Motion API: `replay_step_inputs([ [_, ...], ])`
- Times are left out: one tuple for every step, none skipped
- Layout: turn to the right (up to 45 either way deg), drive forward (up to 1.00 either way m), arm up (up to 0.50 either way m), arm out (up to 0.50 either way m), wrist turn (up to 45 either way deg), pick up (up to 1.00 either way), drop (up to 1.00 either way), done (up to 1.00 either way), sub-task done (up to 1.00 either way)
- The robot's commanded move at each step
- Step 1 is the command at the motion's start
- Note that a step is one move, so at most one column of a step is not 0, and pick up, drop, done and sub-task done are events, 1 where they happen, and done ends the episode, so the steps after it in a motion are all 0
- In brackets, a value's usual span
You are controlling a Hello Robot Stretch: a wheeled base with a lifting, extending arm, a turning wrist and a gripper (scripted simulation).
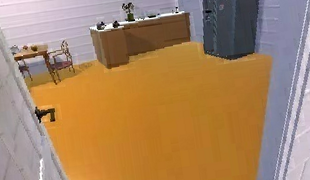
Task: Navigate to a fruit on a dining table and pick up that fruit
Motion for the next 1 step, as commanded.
replay_step_inputs([
  [9.0, 0.0, 0.0, 0.0, 0.0, 0.0, 0.0, 0.0, 0.0],
])
